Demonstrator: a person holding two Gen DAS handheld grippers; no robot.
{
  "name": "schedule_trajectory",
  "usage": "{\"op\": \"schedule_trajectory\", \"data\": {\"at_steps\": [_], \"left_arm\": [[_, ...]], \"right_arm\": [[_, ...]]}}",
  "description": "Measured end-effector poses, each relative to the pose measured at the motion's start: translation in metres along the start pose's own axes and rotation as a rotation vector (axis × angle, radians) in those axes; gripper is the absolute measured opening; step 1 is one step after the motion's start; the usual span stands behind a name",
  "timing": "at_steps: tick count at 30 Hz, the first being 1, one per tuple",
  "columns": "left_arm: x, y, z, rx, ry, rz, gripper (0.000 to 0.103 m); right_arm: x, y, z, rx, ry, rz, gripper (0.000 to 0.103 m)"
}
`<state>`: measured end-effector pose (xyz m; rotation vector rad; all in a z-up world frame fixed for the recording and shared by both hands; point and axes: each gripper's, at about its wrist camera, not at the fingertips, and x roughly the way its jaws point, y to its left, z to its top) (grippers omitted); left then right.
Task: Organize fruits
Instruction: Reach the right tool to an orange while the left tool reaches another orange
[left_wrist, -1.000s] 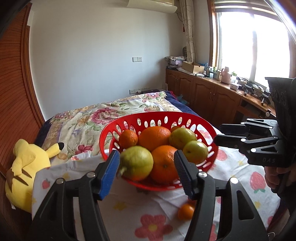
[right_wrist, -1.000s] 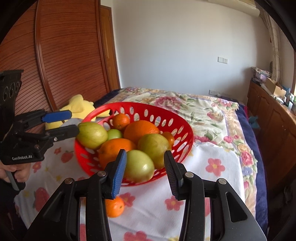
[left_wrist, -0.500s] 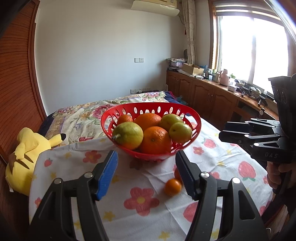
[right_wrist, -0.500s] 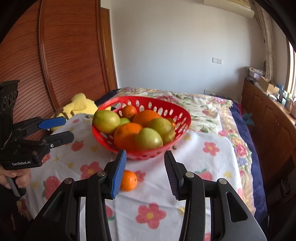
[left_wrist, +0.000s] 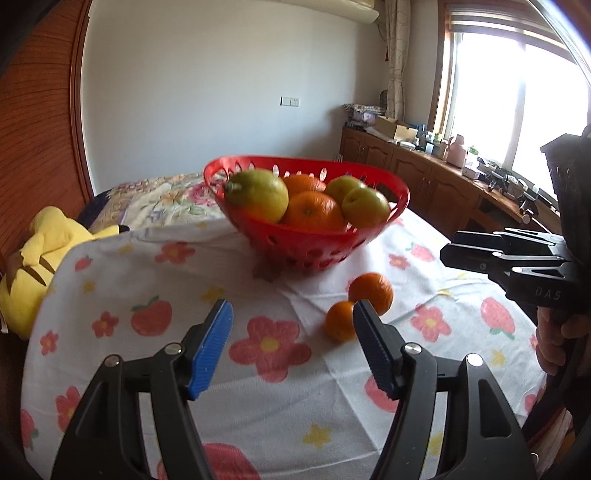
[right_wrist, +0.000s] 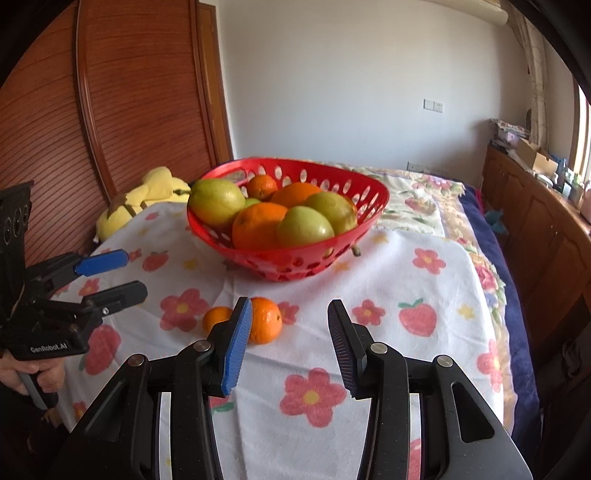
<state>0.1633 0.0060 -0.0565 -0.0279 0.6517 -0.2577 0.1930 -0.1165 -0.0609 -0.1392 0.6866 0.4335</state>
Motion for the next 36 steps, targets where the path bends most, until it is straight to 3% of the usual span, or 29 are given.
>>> {"op": "schedule_trajectory", "data": {"at_steps": [16,26,36], "left_arm": [[0.009,0.004,-0.009,-0.005,0.004,0.01,0.068],[0.01,0.004,-0.011,0.001,0.011,0.016,0.068],[0.013,0.0,-0.012,0.012,0.023,0.015,0.068]], "right_arm": [[0.048,0.011,-0.004,-0.003,0.074,0.013,0.043],[0.076,0.016,0.0,0.001,0.119,0.022,0.052],[0.088,0.015,-0.003,0.032,0.16,0.071,0.052]]}}
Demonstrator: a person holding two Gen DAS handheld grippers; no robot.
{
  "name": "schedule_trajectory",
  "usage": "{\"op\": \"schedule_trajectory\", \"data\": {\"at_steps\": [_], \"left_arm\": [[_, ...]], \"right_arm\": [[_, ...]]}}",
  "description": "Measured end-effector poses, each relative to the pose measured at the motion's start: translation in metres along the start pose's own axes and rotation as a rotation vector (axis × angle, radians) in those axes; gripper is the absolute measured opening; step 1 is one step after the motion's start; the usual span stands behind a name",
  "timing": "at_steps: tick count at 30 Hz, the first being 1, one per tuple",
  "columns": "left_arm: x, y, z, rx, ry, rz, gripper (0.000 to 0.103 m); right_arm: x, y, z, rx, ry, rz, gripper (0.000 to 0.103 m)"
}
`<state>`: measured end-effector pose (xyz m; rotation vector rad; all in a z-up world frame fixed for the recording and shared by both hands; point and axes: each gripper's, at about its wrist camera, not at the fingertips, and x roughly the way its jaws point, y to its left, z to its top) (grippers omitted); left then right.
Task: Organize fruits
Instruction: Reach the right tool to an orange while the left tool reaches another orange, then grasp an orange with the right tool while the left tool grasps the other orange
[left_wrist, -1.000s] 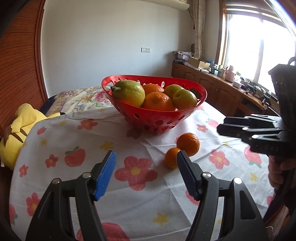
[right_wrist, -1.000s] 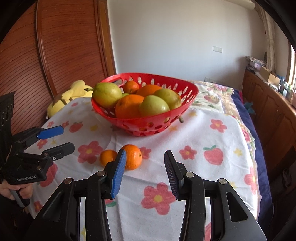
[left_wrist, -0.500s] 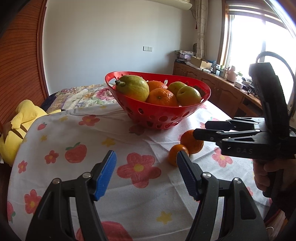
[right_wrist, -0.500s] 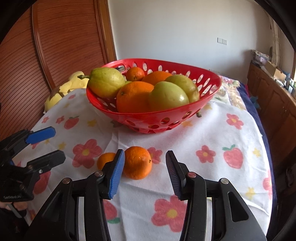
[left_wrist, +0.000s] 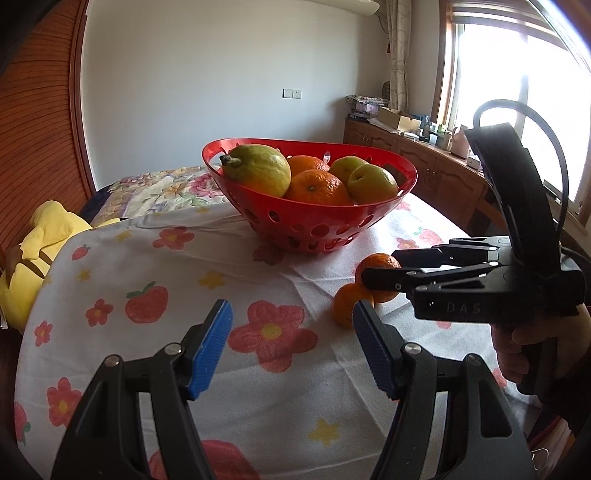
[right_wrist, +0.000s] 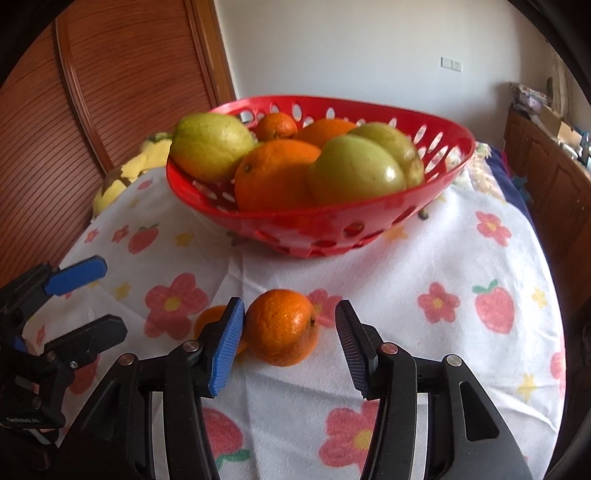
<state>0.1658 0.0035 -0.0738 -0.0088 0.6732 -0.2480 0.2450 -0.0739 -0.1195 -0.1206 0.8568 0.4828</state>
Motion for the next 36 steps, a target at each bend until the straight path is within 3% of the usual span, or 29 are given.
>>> {"op": "schedule_trajectory", "data": {"at_steps": [5,19,26,36], "left_arm": [[0.003,-0.003,-0.002,0.004,0.011,-0.001,0.068],[0.023,-0.022,0.009,0.003,0.061,-0.05,0.068],[0.036,-0.04,0.015,0.068,0.093,-0.057,0.067],[0.049,-0.047,0.017,0.098,0.133,-0.072,0.051]], "right_arm": [[-0.003,0.001,-0.003,-0.011,-0.005,0.019,0.04],[-0.04,-0.01,-0.012,-0.032,-0.047,-0.033,0.039],[-0.044,-0.016,-0.02,-0.021,-0.048,-0.042,0.039],[-0.045,-0.02,-0.028,-0.008,-0.047,-0.045,0.039]]}}
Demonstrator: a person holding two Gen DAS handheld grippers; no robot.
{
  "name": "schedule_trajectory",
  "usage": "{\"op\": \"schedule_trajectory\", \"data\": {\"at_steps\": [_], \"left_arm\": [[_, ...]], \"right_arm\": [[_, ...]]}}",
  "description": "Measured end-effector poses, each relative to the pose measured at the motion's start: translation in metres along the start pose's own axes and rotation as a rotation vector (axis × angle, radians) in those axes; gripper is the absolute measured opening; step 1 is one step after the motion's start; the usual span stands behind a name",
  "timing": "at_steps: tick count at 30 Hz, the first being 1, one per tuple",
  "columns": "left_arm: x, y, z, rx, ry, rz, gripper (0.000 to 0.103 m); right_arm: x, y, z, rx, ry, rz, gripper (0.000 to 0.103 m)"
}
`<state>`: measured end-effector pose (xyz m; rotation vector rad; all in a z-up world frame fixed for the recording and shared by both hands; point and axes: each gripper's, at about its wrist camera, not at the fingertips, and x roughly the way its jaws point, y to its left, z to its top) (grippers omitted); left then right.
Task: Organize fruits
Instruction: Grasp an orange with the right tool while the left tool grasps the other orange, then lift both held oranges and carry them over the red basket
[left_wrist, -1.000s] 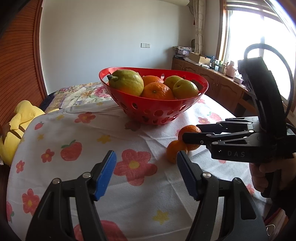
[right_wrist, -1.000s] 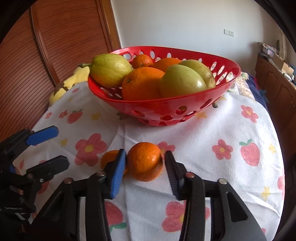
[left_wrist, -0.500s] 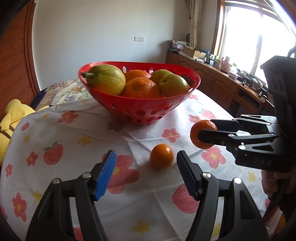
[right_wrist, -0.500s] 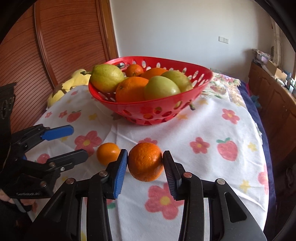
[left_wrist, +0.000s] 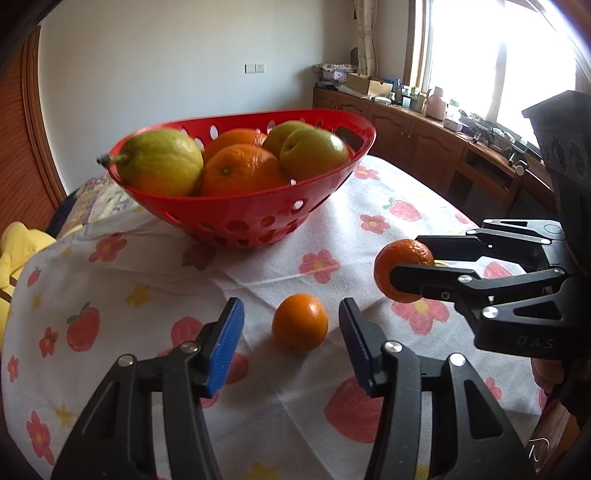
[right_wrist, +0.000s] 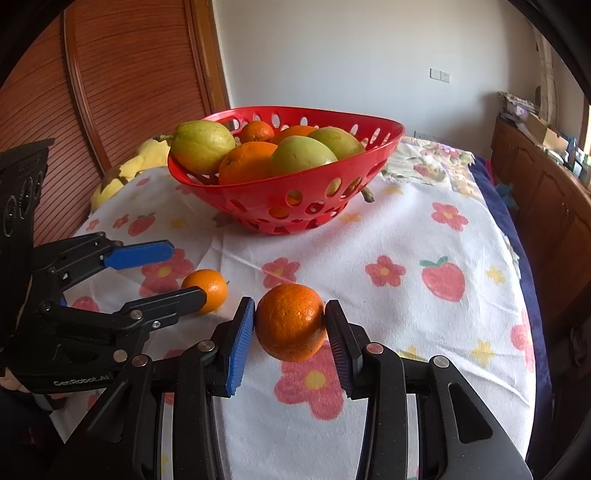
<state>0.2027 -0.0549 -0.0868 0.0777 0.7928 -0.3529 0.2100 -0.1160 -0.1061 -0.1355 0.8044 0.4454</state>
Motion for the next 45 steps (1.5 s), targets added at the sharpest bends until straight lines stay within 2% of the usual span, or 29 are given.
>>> {"op": "schedule_trajectory", "data": {"at_steps": [9,11,18,27,36,45], "left_arm": [[0.012,0.0,-0.002,-0.005,0.039,-0.037,0.046],[0.015,-0.001,-0.003,-0.004,0.045,-0.053,0.033],[0.01,-0.004,-0.004,0.008,0.037,-0.042,0.033],[-0.024,0.001,0.012,0.009,-0.037,-0.036,0.033],[-0.066,0.008,0.034,0.02,-0.13,-0.022,0.033],[-0.084,0.016,0.049,0.024,-0.171,0.0,0.033]], "right_arm": [[0.002,0.0,-0.002,-0.002,0.005,-0.001,0.039],[0.002,0.001,-0.002,-0.004,0.007,-0.001,0.039],[0.002,0.0,-0.005,0.001,0.009,-0.006,0.039],[-0.006,-0.004,-0.002,0.005,-0.006,-0.007,0.039],[-0.036,-0.003,0.019,-0.008,-0.068,-0.012,0.039],[-0.056,0.004,0.04,-0.034,-0.121,-0.021,0.039]]}}
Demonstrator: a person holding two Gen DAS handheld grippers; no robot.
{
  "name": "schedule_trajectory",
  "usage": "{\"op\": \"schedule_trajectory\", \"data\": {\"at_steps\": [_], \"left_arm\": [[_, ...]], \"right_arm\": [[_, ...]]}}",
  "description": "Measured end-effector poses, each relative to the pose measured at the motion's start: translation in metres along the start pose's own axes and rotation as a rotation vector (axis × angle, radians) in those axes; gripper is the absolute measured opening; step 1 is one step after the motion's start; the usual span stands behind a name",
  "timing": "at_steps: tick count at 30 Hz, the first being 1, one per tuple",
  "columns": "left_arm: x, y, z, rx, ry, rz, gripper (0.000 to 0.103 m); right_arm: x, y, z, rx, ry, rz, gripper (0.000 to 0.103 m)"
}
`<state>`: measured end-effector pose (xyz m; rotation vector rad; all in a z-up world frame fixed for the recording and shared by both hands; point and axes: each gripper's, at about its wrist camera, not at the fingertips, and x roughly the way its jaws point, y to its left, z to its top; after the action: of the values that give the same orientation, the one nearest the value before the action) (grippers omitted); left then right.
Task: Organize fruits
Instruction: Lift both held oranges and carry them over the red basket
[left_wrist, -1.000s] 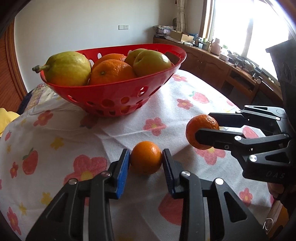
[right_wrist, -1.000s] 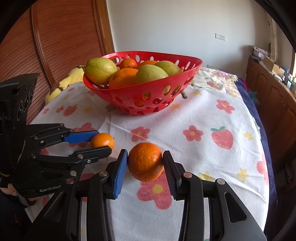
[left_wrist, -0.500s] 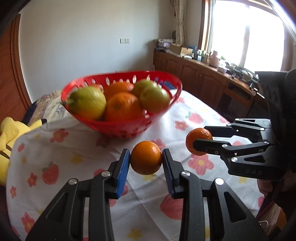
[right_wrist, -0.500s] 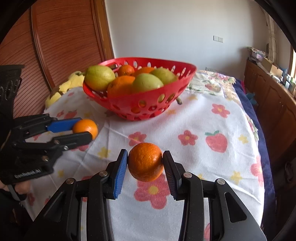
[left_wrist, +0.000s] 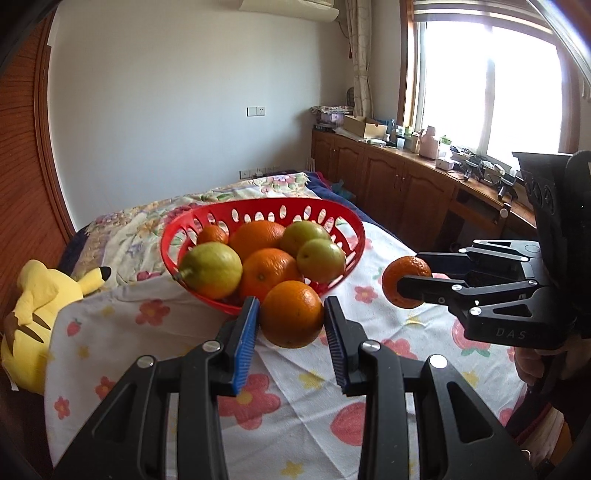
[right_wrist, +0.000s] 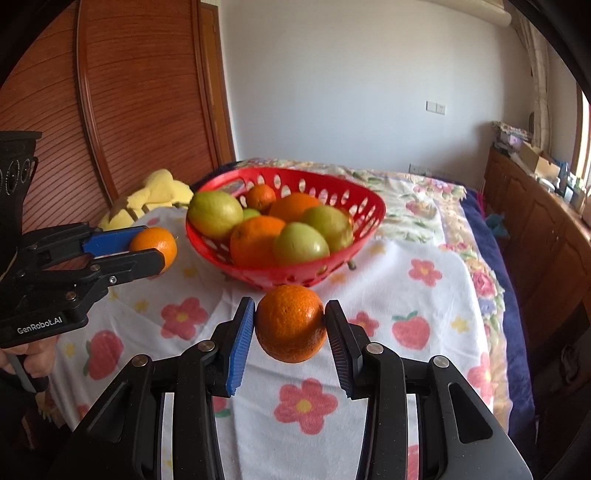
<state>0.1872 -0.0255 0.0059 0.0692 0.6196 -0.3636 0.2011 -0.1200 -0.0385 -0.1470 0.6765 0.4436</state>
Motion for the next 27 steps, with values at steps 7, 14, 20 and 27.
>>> {"op": "schedule_trajectory", "data": {"at_steps": [7,14,20,27], "left_arm": [[0.004,0.007,0.012,0.002,-0.013,0.015,0.034],[0.017,0.016,0.014,-0.018,0.0,0.009,0.034],[0.023,0.012,0.004,-0.009,0.011,-0.02,0.034],[0.028,0.007,0.004,-0.011,0.015,-0.044,0.034]], "right_arm": [[-0.004,0.0,0.02,-0.017,-0.035,-0.001,0.035],[0.008,-0.006,0.041,-0.017,-0.031,0.042,0.017],[0.018,-0.024,0.0,0.007,0.01,0.064,0.033],[0.063,-0.049,-0.021,0.05,0.101,0.018,0.044]]}}
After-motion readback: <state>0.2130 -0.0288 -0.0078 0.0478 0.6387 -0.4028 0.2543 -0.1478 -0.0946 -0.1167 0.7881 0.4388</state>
